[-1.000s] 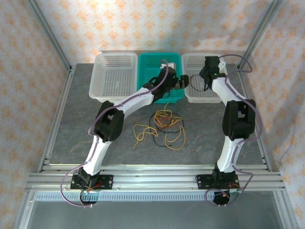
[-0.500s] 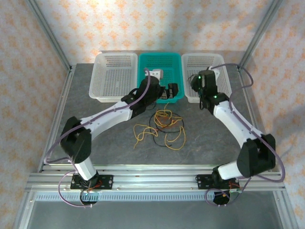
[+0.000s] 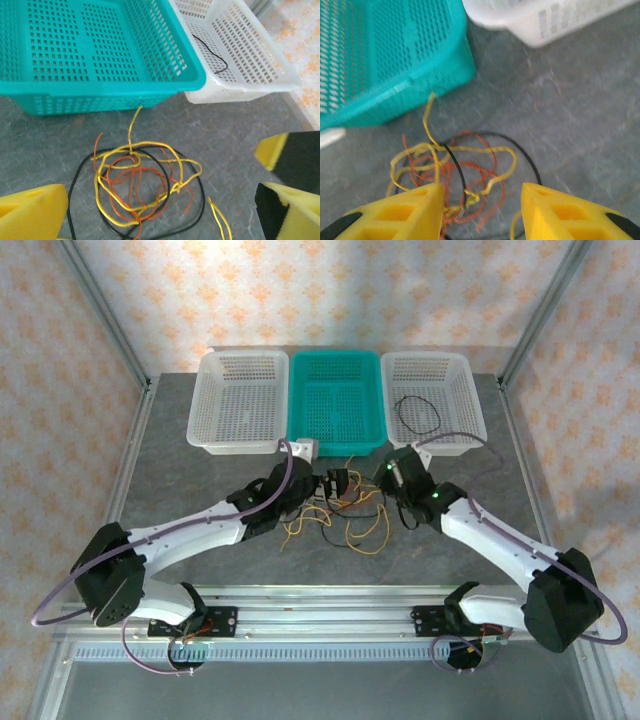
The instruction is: Untangle the cables
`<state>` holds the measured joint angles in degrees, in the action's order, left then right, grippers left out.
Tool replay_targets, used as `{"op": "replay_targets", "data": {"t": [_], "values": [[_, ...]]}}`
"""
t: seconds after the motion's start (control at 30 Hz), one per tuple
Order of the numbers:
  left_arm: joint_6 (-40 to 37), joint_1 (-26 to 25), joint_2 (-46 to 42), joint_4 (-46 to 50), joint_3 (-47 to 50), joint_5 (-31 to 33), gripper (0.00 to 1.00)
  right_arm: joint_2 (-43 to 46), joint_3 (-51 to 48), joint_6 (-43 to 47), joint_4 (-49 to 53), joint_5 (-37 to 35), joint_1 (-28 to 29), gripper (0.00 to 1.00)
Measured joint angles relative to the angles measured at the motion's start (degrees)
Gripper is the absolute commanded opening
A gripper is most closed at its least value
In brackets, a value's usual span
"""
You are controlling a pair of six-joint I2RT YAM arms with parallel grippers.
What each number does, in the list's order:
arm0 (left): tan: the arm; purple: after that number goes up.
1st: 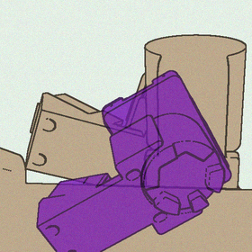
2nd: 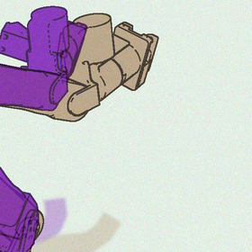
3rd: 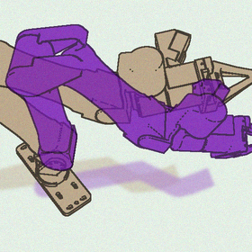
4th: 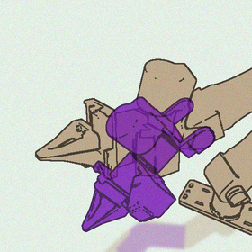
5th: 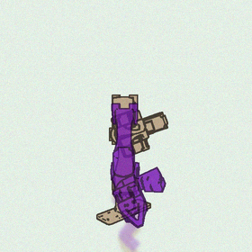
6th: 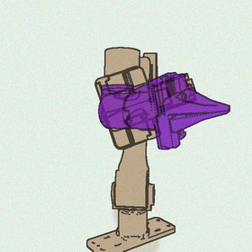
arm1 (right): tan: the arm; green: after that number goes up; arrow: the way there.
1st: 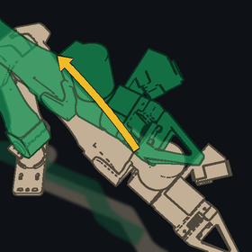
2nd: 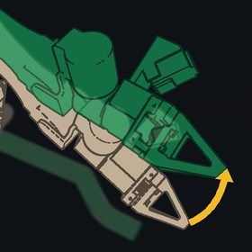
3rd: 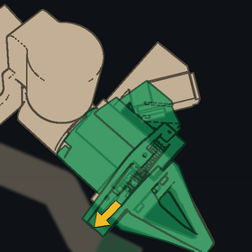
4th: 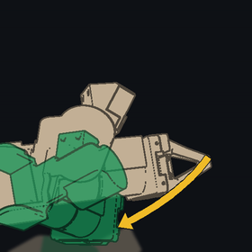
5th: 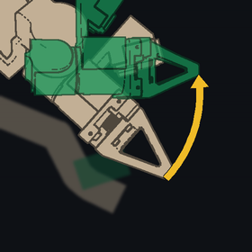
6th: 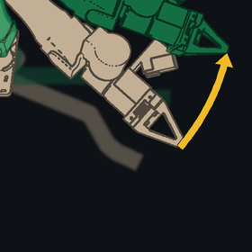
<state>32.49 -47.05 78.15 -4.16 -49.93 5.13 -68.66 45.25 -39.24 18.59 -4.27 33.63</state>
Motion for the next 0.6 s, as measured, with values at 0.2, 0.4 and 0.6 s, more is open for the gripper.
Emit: {"op": "replay_targets", "data": {"t": [0.2, 0.4, 0.6], "values": [[2.69, -3.69, -2.08, -0.17, 3.96, 1.09, 0.97, 1.42, -3.13, -5.81, 2.08, 2.67, 2.69, 0.42], [4.90, -7.43, -2.16, -0.24, 6.03, 1.46, 0.97, 1.44, -5.79, -9.03, 1.99, 7.28, 2.86, 0.46], [7.15, -8.74, -2.40, -0.59, 9.03, 1.92, 0.97, 0.59, -9.09, -10.56, 1.40, 11.08, 2.97, 0.47]]}}
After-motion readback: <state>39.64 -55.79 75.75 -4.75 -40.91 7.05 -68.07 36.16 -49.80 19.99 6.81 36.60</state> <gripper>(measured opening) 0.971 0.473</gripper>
